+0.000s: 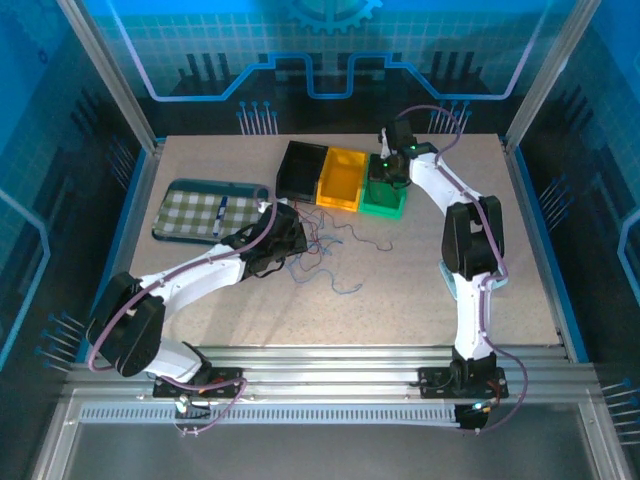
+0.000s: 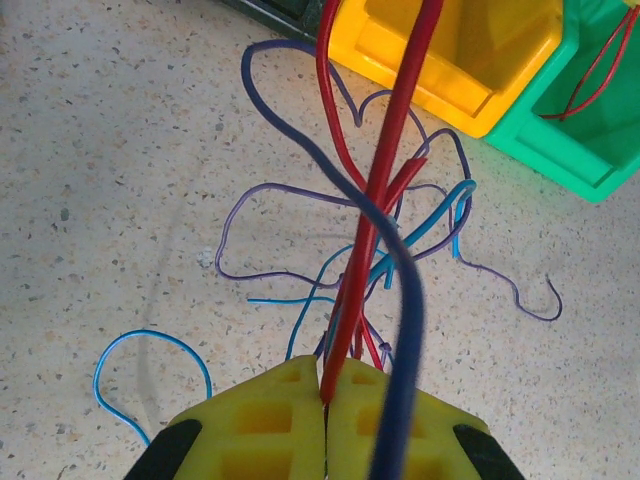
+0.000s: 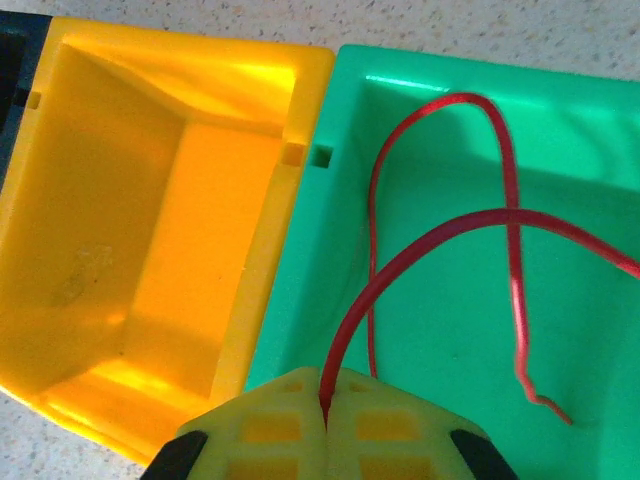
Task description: Untangle the cables
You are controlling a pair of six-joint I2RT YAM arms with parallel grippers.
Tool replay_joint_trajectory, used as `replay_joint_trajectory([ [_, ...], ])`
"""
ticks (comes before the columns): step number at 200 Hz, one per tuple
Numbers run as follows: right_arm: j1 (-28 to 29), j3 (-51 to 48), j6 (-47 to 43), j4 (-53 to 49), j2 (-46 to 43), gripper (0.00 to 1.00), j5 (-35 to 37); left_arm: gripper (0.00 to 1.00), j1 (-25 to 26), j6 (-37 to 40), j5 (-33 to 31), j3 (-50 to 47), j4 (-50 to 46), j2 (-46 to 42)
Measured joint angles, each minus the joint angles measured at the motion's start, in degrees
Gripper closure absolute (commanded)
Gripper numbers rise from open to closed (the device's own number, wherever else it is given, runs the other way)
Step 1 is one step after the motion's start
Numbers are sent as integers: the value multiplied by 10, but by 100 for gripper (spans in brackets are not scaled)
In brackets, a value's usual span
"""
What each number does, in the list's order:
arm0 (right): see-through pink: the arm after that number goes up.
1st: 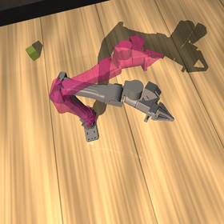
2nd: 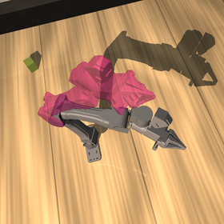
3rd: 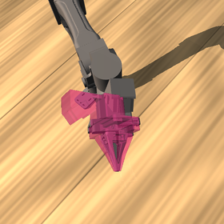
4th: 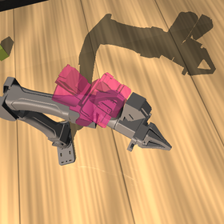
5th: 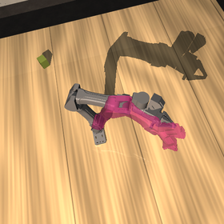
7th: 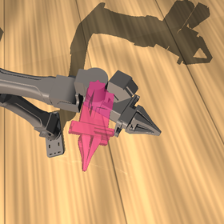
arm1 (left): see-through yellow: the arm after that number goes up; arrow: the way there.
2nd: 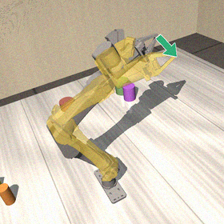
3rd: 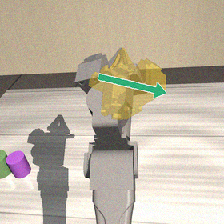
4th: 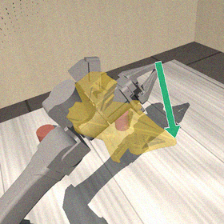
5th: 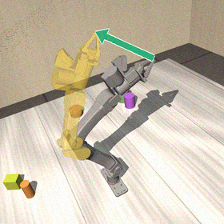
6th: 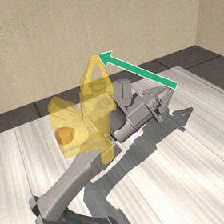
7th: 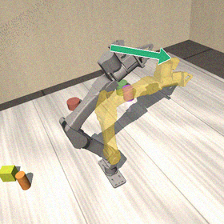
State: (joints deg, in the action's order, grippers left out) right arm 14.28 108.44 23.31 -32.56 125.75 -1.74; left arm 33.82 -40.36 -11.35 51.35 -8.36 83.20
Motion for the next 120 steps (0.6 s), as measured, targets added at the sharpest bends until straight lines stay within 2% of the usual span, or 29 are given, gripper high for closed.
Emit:
replay_joint_trajectory([
  [41, -22, -15, 45, 14, 3, 100, -50, 100, 0, 2, 0, 0, 0, 0],
  [55, -31, -20, 58, 16, 3, 88, -58, 100, 0, 3, 0, 0, 0, 0],
  [66, -36, -20, 70, 17, 4, 67, -60, 100, 0, 4, 0, 0, 0, 0],
  [87, -39, -20, 84, 17, 4, 39, -58, 100, 0, 4, 0, 0, 0, 0],
  [97, -39, -20, 82, 17, 4, 35, -58, 100, 0, 4, 0, 0, 0, 0],
  [120, -39, -20, 89, 17, 4, 33, -56, 100, 0, 4, 0, 0, 0, 0],
])
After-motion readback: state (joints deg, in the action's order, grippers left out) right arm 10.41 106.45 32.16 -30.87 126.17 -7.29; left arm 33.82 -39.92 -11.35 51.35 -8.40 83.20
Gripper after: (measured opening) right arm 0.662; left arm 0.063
